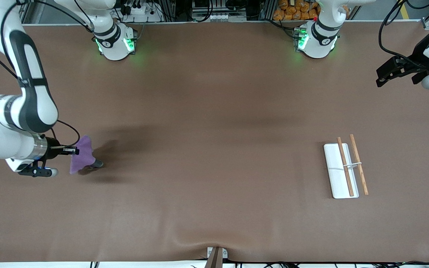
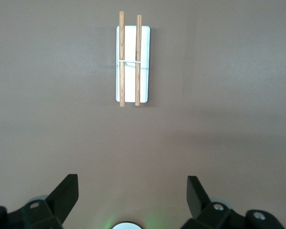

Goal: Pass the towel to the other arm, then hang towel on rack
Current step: 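Lift the towel with the right gripper and carry it toward table center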

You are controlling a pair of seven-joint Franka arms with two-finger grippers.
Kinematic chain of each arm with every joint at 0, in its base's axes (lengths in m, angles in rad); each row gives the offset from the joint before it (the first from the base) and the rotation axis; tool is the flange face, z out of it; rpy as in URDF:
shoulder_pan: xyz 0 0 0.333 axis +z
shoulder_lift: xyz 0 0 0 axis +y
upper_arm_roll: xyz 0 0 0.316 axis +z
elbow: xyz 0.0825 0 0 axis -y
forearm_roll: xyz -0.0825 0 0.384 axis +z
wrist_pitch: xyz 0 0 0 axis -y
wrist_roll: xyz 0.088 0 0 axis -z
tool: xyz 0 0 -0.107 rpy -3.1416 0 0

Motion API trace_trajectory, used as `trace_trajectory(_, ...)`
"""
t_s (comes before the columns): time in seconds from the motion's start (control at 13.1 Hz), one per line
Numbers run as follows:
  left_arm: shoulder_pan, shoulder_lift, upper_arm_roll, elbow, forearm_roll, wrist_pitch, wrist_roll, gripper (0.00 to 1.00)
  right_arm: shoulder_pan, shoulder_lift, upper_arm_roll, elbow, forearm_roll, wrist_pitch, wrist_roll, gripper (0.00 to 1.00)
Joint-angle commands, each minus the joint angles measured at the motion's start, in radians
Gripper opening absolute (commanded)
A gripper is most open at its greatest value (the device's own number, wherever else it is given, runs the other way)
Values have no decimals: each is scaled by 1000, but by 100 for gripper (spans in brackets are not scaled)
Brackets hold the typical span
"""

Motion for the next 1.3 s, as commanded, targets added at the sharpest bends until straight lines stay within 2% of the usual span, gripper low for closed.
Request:
trace_trajectory(0.0,3,-7,3,7,-19,-6,7,100,7,4,49,111,11,-78,-24,0)
trace_trajectory(0.31,1,-9,2,7,-21,-7,7,100,6,3,195,177,34,-89,-48,0)
trace_trajectory(0.54,0,-7,-1,7,-22,-6,4,100,30,4,304,202,23,-40,-59,0)
trace_trajectory(1.22,-9,19,-4,7,-51,46,-2,100,415,16,309,208,-43,250,-90,0)
